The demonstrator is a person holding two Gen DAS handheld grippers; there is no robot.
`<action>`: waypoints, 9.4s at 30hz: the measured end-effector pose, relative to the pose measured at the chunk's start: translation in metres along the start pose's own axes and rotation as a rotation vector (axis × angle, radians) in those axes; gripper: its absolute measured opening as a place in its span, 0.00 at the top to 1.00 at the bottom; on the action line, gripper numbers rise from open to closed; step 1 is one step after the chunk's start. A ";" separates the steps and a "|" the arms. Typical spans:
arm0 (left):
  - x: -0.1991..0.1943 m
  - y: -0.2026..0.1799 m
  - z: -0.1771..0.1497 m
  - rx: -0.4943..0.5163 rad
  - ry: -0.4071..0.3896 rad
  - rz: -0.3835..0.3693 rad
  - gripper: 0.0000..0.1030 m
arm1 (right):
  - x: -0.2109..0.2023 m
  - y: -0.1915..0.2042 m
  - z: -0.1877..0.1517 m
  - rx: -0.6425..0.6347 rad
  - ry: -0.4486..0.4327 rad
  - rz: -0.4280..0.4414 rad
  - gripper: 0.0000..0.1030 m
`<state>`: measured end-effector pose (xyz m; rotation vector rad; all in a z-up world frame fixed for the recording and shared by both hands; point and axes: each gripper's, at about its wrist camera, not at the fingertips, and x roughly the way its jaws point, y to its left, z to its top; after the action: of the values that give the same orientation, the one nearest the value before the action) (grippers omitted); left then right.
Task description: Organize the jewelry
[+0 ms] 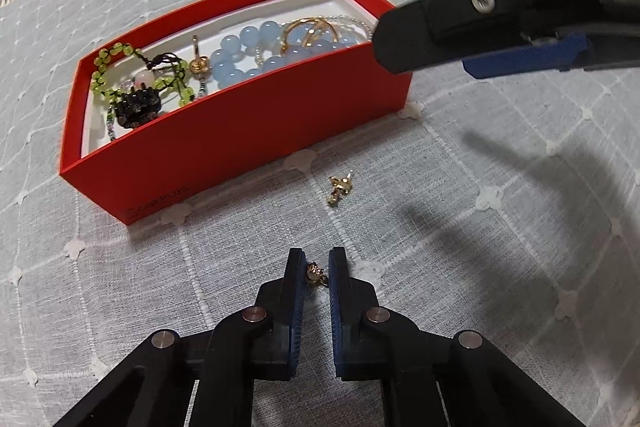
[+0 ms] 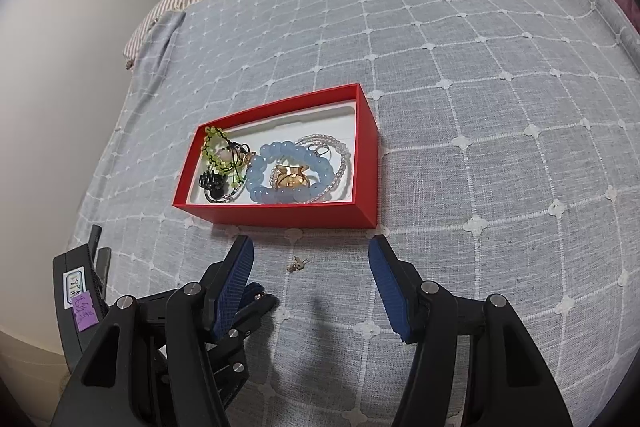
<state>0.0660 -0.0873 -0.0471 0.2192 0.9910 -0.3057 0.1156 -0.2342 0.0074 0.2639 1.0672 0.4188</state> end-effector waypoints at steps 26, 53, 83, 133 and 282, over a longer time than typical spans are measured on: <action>-0.036 0.085 0.009 -0.317 -0.058 0.023 0.94 | 0.067 0.029 -0.026 -0.096 0.094 -0.047 0.63; -0.038 0.091 0.011 -0.331 -0.071 0.023 0.94 | 0.063 0.026 -0.019 -0.115 0.070 -0.025 0.89; -0.050 0.087 0.019 -0.334 -0.163 0.029 0.94 | 0.014 0.035 -0.006 -0.128 -0.021 0.061 0.89; -0.010 0.085 0.079 -0.287 -0.233 -0.108 0.81 | 0.041 0.024 0.050 -0.043 -0.094 0.150 0.85; -0.102 0.065 -0.020 -0.401 -0.301 0.305 0.01 | -0.038 0.072 -0.059 -0.230 -0.240 -0.289 0.00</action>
<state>0.0207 -0.0042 0.0316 -0.0426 0.6893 0.1393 0.0331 -0.1873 0.0394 -0.0459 0.7974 0.2392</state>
